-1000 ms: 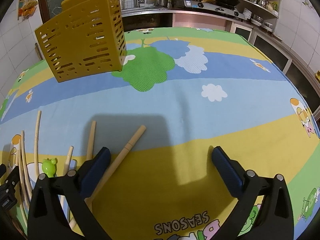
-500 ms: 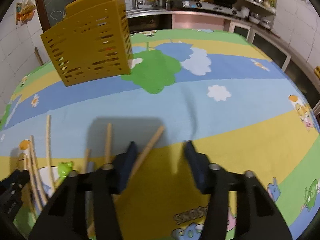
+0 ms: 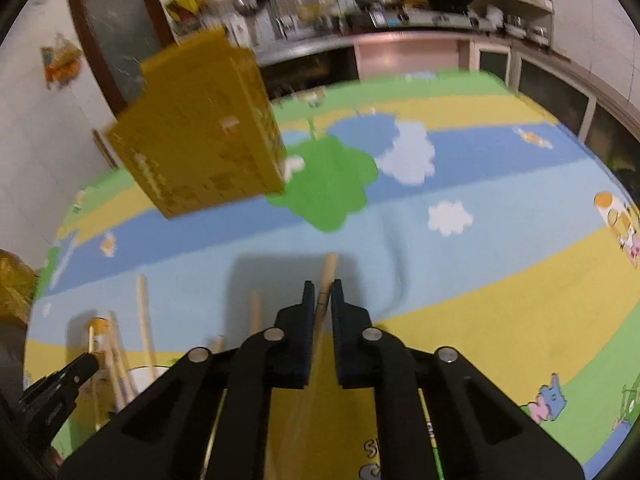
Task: Organize utensils
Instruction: 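Lift both chopsticks over the yellow holder and open both tools to drop them, then move both open tools back down to the chopsticks on the table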
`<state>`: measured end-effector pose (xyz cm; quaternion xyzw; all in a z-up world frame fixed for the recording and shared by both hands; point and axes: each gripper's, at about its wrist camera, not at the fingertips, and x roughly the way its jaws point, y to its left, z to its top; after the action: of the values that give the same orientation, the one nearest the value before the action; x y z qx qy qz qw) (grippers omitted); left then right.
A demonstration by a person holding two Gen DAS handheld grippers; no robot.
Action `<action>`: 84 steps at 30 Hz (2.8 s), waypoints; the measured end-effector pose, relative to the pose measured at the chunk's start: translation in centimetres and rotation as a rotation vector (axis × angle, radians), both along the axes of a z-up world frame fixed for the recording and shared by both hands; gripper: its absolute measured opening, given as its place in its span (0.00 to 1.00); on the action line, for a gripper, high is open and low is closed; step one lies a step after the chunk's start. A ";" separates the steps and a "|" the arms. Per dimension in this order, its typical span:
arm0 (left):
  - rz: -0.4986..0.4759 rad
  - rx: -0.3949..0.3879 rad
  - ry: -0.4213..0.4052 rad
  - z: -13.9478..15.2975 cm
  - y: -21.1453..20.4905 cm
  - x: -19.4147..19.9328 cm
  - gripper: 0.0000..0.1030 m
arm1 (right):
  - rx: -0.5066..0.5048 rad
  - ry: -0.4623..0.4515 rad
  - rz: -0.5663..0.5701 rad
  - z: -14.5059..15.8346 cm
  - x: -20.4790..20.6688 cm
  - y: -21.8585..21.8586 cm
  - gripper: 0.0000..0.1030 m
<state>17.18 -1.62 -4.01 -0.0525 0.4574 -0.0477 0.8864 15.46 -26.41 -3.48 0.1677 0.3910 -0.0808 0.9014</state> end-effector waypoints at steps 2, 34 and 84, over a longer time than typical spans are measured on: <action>-0.009 -0.025 -0.048 1.4 0.1 -0.5 0.04 | -0.003 -0.067 0.017 1.7 -1.1 0.1 0.06; -0.156 -0.116 -0.881 25.4 -7.3 7.1 0.04 | -0.208 -0.838 0.024 24.4 5.3 -0.1 0.06; 0.097 0.080 -0.258 3.8 2.0 -1.5 0.95 | -0.205 -0.155 0.098 2.6 -3.1 1.2 0.76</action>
<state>15.72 0.42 -0.25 -0.0325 0.3381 0.0073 0.9405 12.37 -25.18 -0.88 0.0611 0.3176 -0.0627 0.9442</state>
